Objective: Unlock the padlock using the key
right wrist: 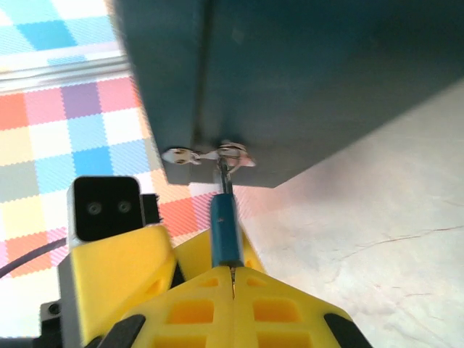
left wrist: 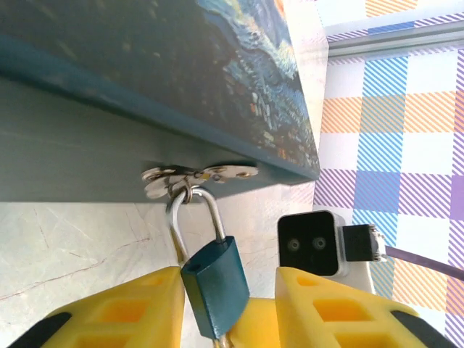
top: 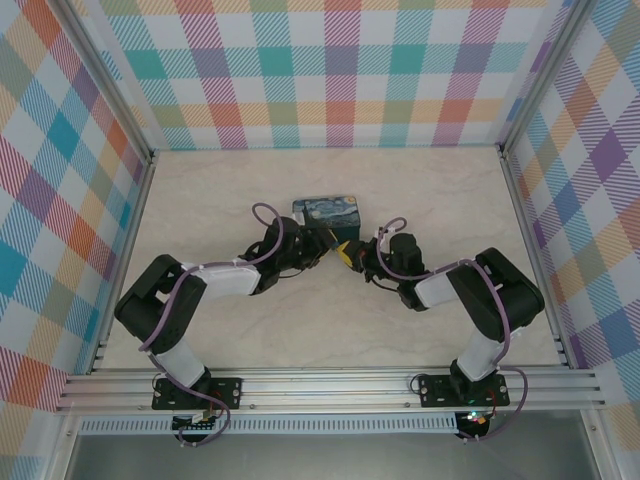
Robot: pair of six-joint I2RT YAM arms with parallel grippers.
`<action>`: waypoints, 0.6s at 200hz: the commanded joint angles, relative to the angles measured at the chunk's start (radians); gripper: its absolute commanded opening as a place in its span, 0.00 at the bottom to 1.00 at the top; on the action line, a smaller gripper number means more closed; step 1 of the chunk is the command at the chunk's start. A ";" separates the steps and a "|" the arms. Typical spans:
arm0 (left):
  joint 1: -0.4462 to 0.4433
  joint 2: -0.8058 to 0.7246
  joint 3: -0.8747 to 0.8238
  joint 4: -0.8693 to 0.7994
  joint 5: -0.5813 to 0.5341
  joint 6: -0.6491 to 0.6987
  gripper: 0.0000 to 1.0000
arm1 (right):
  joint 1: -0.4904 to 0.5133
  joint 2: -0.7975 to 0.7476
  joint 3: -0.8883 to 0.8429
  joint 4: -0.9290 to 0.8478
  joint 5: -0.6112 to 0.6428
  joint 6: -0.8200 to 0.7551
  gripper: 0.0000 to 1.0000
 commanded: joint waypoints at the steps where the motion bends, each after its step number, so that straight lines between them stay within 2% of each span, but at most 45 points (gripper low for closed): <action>1: -0.010 0.009 0.000 0.068 0.017 -0.010 0.38 | 0.013 0.002 -0.011 -0.010 0.012 -0.036 0.05; 63: -0.010 0.021 -0.004 0.031 0.010 -0.004 0.43 | 0.016 0.012 -0.034 -0.007 0.034 -0.036 0.05; 98: -0.010 0.021 -0.033 -0.001 -0.005 -0.029 0.52 | 0.016 0.015 -0.054 -0.033 0.048 -0.056 0.05; 120: -0.010 0.032 -0.044 0.007 0.000 -0.057 0.54 | 0.016 0.029 -0.071 -0.015 0.058 -0.051 0.05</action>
